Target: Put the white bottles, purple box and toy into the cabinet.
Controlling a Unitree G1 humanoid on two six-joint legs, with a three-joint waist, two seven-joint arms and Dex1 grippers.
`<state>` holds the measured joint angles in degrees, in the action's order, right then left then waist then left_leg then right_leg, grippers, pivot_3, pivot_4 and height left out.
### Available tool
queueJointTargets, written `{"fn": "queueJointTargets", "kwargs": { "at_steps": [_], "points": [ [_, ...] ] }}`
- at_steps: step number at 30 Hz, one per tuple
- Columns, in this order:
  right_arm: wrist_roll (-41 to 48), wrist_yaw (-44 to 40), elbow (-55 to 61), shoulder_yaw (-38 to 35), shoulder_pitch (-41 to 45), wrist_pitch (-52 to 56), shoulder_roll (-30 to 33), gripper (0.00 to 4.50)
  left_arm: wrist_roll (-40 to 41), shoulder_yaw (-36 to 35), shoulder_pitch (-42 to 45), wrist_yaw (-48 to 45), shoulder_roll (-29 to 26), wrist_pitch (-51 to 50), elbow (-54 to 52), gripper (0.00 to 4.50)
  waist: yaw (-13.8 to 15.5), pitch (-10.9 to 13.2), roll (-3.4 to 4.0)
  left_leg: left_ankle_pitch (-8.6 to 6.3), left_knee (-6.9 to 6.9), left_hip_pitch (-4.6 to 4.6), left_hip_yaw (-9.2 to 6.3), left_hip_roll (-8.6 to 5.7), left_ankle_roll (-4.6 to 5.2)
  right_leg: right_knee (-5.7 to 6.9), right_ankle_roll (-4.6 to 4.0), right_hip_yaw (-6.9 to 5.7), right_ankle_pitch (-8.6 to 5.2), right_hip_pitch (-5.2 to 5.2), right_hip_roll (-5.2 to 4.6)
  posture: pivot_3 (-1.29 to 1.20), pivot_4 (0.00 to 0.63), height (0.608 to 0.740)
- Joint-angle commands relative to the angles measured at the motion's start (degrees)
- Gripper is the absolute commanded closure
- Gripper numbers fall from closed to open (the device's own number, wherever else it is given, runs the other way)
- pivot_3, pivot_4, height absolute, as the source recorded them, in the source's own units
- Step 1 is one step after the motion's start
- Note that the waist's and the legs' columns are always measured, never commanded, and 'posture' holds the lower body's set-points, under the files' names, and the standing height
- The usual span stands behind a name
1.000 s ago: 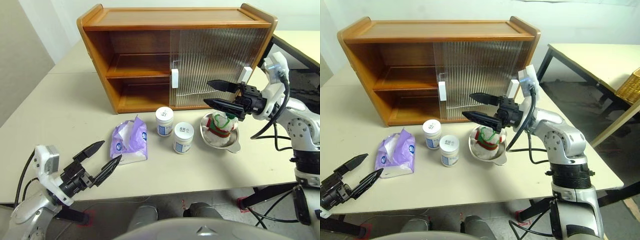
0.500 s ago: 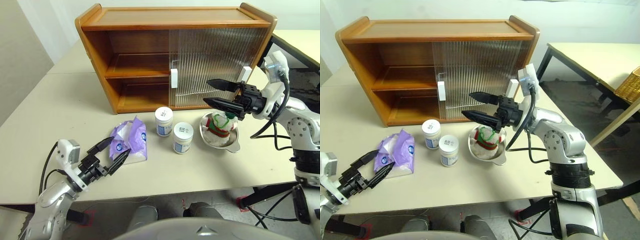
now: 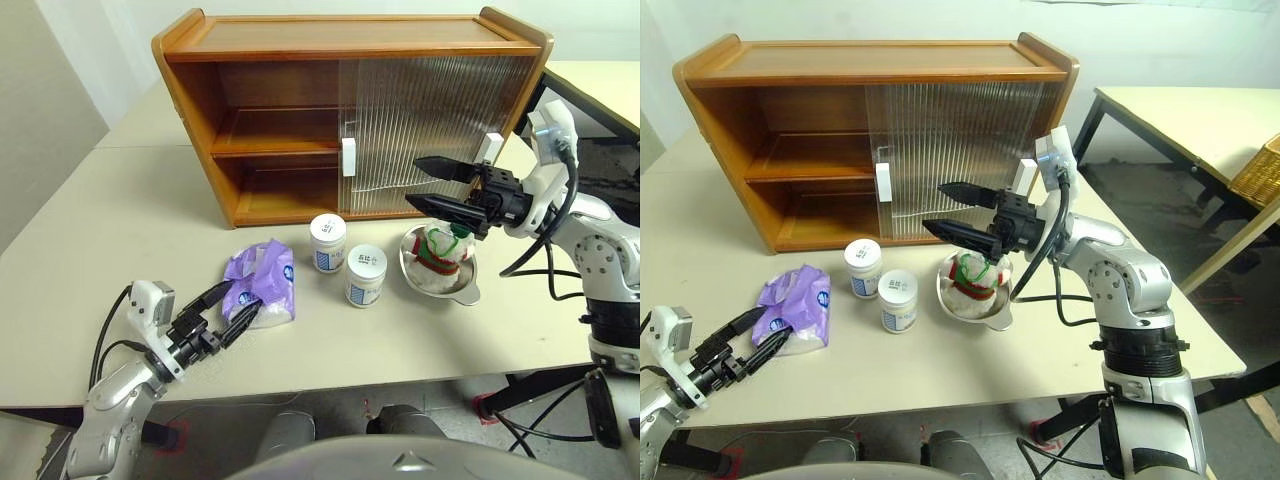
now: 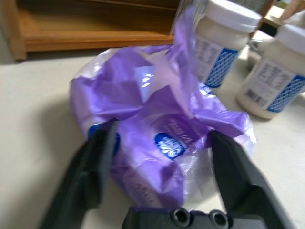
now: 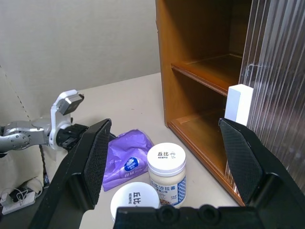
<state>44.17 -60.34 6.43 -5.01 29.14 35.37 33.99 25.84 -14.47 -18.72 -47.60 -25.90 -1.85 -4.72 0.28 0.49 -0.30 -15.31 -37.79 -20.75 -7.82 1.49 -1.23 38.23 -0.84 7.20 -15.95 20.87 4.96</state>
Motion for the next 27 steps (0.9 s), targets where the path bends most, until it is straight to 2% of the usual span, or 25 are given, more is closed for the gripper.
{"fn": "queueJointTargets", "kwargs": {
  "at_steps": [1,8,15,22,27],
  "points": [
    [0.0,0.3,0.9,-0.2,0.7,0.2,-0.1,0.0,-1.6,0.7,-0.1,-1.0,-0.3,1.7,4.1,2.06,0.0,0.0,0.01,0.0,0.0,0.01,0.0,0.0,0.0,0.0,0.0,0.01,0.0,0.0,0.0,0.01,0.011,0.74],
    [0.0,0.4,0.6,-0.2,1.4,-0.1,-0.4,0.0,-1.5,0.6,0.3,-2.4,-0.7,3.6,6.7,4.48,-0.1,-0.1,0.17,0.0,0.02,0.03,0.0,0.01,0.0,0.01,0.0,0.01,0.0,-0.01,0.0,0.01,0.004,0.74],
    [-0.6,0.3,0.1,-0.1,1.5,-0.7,-1.0,0.0,-0.8,0.1,1.5,-3.2,-1.2,4.3,7.6,4.48,-0.2,-0.2,0.27,0.0,0.03,0.08,-0.01,0.02,0.0,0.01,-0.01,0.01,0.0,-0.05,0.03,0.01,0.0,0.74],
    [-1.1,-0.2,-0.5,0.2,1.6,-1.4,-1.3,0.0,3.1,-2.2,5.1,-2.4,-2.5,2.0,2.9,4.48,-0.1,-0.2,0.22,0.02,0.01,0.08,-0.01,0.02,0.02,0.03,-0.03,-0.01,0.02,-0.06,0.04,0.02,0.0,0.74],
    [-1.5,-0.4,-0.8,0.5,1.7,-1.8,-1.6,0.0,6.2,-4.0,8.6,-0.3,-5.4,-3.0,-4.6,4.48,-0.1,-0.2,0.16,0.02,-0.01,0.04,0.03,0.01,0.02,0.02,-0.03,-0.02,0.02,-0.06,0.06,0.02,0.0,0.74]
  ]
}}
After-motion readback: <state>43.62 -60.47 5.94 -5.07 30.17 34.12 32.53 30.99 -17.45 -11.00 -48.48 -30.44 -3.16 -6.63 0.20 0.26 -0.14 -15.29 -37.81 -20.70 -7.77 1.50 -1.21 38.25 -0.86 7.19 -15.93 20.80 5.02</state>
